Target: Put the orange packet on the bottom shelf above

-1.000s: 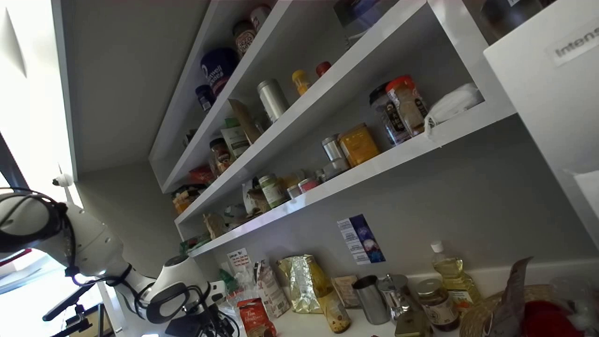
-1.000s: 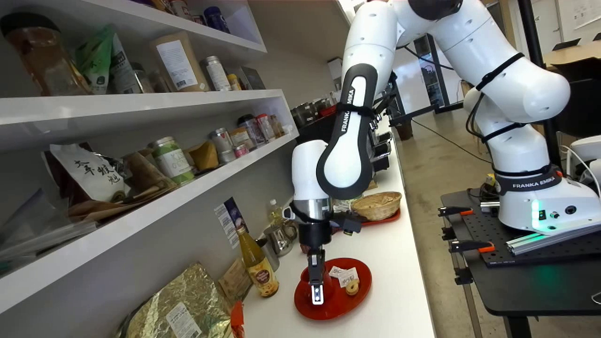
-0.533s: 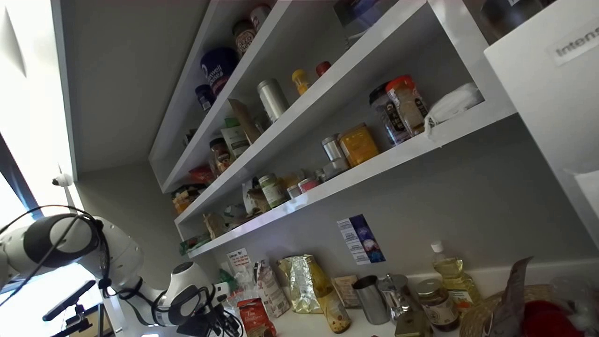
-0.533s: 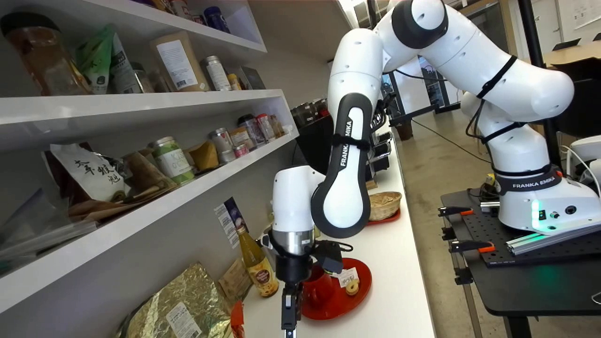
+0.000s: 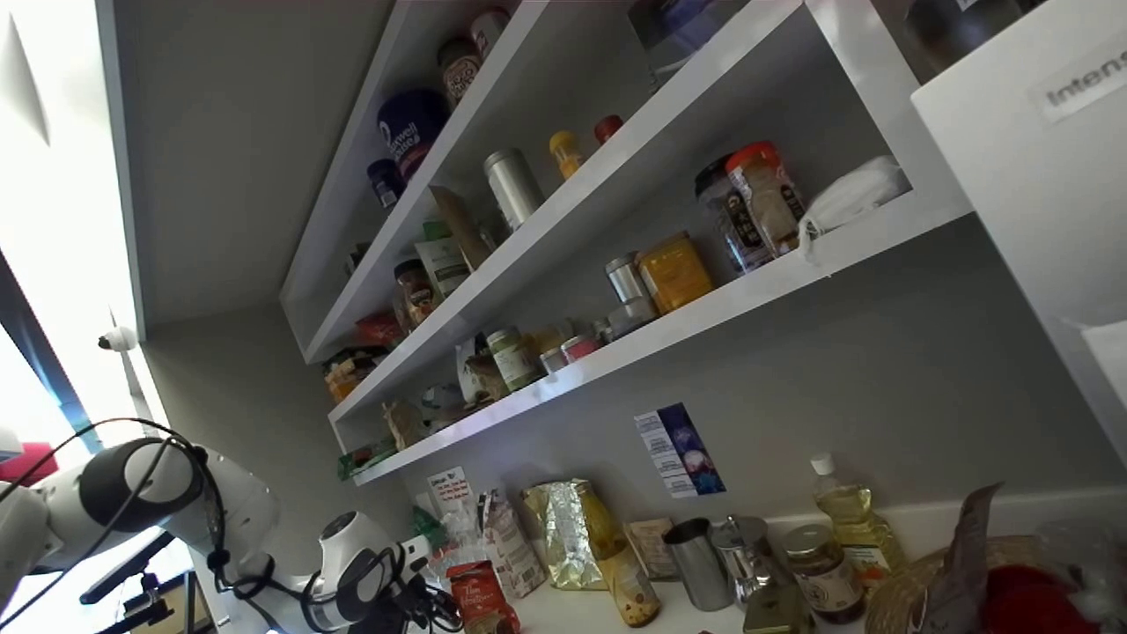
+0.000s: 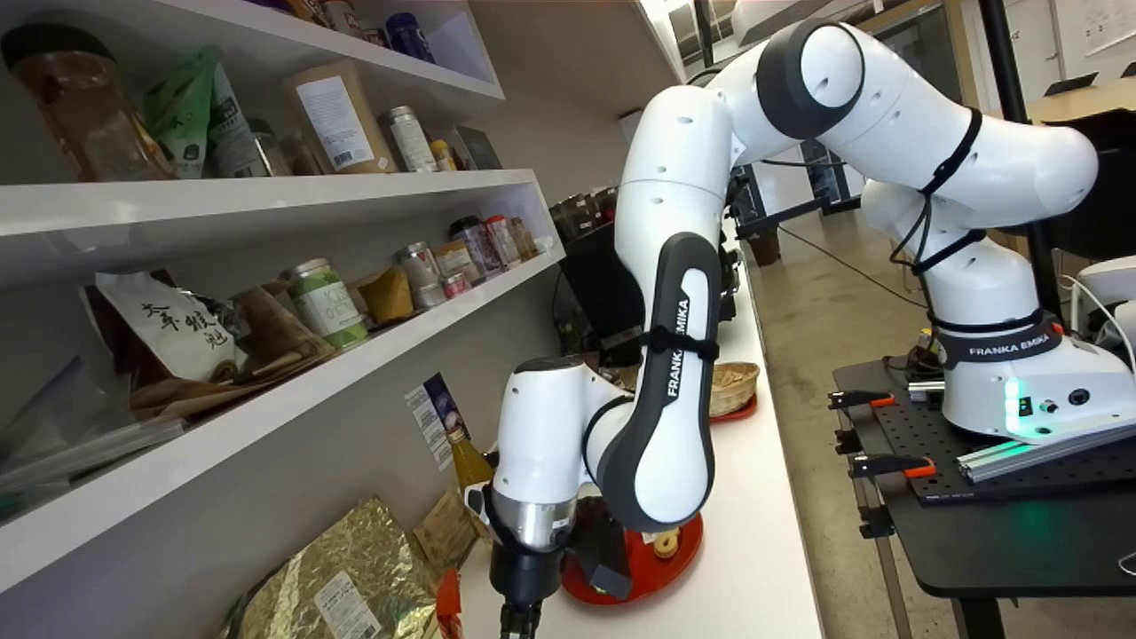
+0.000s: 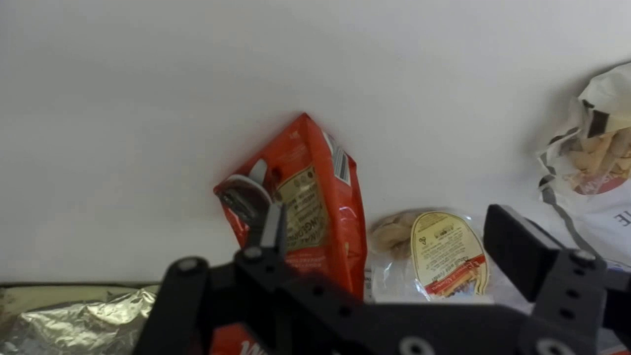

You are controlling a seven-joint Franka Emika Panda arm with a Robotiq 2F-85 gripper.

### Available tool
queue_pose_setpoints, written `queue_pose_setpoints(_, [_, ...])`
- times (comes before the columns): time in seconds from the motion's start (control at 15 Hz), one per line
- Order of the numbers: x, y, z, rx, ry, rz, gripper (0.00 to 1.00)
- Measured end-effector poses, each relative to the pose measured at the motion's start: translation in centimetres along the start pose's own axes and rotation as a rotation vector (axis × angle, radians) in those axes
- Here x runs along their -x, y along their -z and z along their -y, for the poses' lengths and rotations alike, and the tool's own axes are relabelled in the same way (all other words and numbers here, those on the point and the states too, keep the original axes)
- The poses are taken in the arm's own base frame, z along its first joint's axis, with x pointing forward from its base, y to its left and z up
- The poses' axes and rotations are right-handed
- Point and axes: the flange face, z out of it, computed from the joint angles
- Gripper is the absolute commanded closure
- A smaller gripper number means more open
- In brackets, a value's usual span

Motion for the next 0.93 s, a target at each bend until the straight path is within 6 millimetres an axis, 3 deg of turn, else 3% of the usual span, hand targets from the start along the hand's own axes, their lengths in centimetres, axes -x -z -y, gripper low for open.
queue_pose_setpoints(0.4, [-1.3,-3.1,1.3,0.082,-0.024,-0.08,0.0])
queue_pose_setpoints(0.47, [-1.6,-3.5,1.6,0.088,-0.034,-0.093,0.07])
queue_pose_setpoints(0.53, [-1.9,-3.8,1.8,0.095,-0.044,-0.105,0.28])
queue_pose_setpoints(0.93, [-3.3,-5.3,1.1,0.146,-0.092,-0.166,0.72])
